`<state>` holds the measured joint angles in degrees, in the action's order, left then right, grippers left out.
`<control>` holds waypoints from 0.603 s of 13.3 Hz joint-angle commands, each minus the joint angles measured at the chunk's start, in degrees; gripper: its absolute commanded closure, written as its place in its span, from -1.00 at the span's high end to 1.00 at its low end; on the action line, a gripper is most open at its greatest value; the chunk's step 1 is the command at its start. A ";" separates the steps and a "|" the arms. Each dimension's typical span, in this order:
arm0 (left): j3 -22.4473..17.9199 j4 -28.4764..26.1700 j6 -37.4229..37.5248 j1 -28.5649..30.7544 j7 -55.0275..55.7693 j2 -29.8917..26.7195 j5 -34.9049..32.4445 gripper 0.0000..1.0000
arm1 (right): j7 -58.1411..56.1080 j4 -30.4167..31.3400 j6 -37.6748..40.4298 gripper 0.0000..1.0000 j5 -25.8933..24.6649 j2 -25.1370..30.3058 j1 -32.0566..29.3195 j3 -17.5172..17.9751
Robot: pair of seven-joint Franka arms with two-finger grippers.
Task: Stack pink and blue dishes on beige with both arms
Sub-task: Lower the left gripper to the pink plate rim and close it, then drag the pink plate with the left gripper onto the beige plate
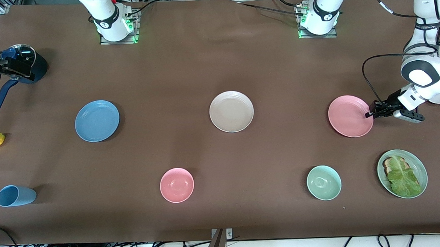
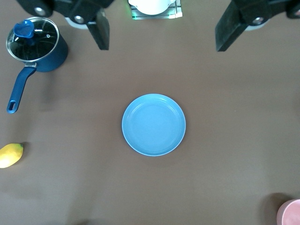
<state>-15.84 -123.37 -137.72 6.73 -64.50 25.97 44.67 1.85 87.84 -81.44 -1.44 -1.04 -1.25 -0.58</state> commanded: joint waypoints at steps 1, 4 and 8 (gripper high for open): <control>-0.24 0.77 -0.35 -0.40 -2.04 0.66 2.53 -1.00 | 0.08 -1.26 1.20 1.00 -0.76 -0.19 0.02 0.23; -0.24 0.85 -0.35 -0.31 -3.09 0.66 2.53 -1.00 | -0.10 -1.26 1.20 1.00 -0.76 -0.19 0.02 0.23; 1.94 1.29 0.79 -0.48 -0.91 -1.88 2.27 -1.00 | -0.18 -1.18 1.20 1.00 -0.76 -0.19 0.02 0.23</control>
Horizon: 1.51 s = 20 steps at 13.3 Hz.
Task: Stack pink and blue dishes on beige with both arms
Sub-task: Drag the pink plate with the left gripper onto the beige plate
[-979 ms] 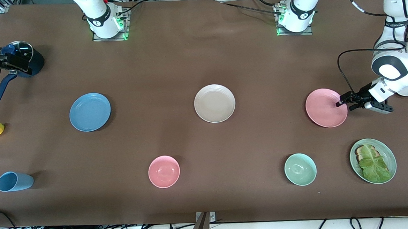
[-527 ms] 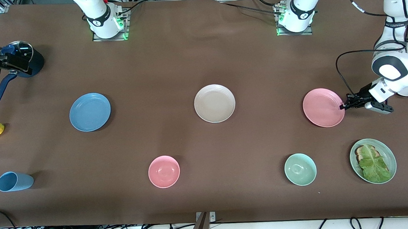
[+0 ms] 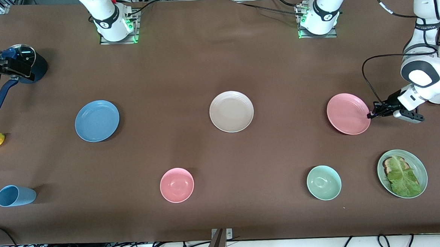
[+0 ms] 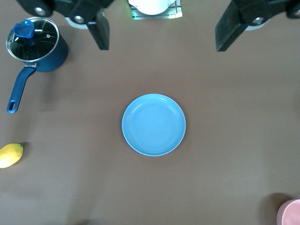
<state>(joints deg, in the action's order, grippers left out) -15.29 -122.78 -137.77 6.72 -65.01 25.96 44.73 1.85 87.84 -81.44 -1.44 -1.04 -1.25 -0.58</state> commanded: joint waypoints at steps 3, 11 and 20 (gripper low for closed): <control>6.05 0.70 0.84 -0.65 4.53 -4.15 1.59 -1.00 | -0.18 -1.26 1.19 1.00 -0.76 -0.19 0.02 0.23; 13.87 0.44 0.14 -10.93 30.61 -7.06 -6.13 -1.00 | -0.27 -1.18 1.19 1.00 -0.76 -0.11 0.02 0.14; 16.26 0.09 -8.12 -27.80 55.76 -6.45 -6.50 -1.00 | -0.18 -1.26 1.19 1.00 -0.76 -0.19 0.02 0.23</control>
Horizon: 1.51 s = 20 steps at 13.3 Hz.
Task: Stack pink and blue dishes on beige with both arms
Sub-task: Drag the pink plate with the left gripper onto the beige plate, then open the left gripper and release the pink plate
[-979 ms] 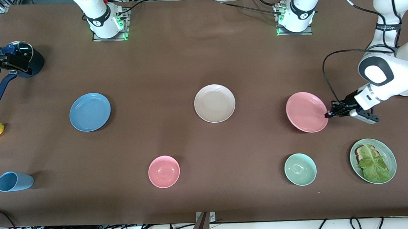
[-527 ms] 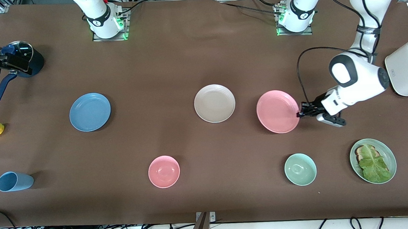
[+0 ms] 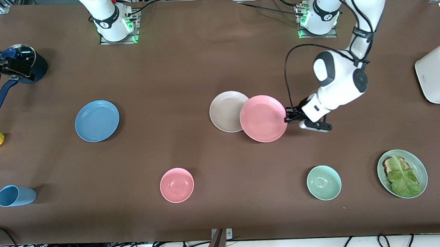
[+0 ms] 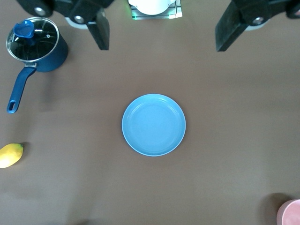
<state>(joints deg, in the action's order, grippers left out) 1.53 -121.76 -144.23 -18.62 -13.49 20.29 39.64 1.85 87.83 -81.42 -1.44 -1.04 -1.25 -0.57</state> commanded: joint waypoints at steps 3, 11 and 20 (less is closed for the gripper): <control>-0.48 -1.98 -4.92 -6.33 9.60 -0.78 -1.41 -1.00 | -0.27 -1.17 1.18 1.00 -0.76 -0.19 0.02 0.22; -0.48 -5.67 -11.77 -14.87 19.38 -0.25 -1.41 -1.00 | -0.44 -1.26 1.09 1.00 -0.76 -0.19 0.02 0.14; -0.48 -8.32 -15.82 -19.17 23.94 0.37 -1.32 -1.00 | -0.53 -1.26 1.09 1.00 -0.76 -0.19 0.02 0.14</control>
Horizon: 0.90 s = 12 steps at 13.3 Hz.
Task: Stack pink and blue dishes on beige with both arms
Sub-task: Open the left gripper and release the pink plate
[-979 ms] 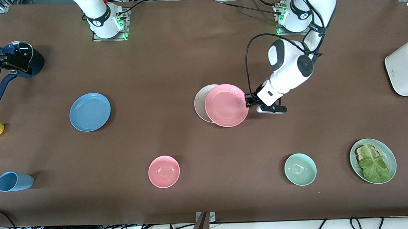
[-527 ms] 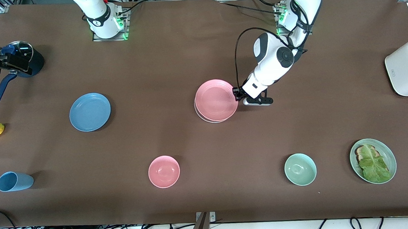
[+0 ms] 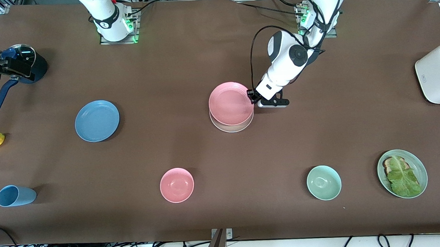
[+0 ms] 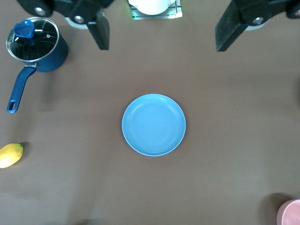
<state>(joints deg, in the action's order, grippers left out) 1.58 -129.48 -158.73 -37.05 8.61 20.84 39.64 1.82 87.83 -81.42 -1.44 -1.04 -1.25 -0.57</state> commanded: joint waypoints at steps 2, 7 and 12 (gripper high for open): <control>-0.61 -0.51 -1.50 -0.74 2.20 -0.10 -1.32 -1.00 | -0.51 -1.26 1.09 1.00 -0.76 -0.19 0.02 0.13; -1.05 -0.07 -1.41 -0.74 2.20 0.08 -1.32 -0.21 | -0.51 -1.26 1.09 1.00 -0.58 -0.28 0.02 0.05; -4.64 2.29 5.15 -0.22 2.03 -2.47 -1.40 -0.20 | -0.50 -1.17 1.09 1.00 -0.67 -0.63 -0.07 -0.22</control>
<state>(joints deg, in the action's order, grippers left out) -0.73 -128.46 -158.19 -37.10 9.64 20.49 39.64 1.83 87.83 -81.42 -1.44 -1.05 -1.26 -0.66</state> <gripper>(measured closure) 0.604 0.000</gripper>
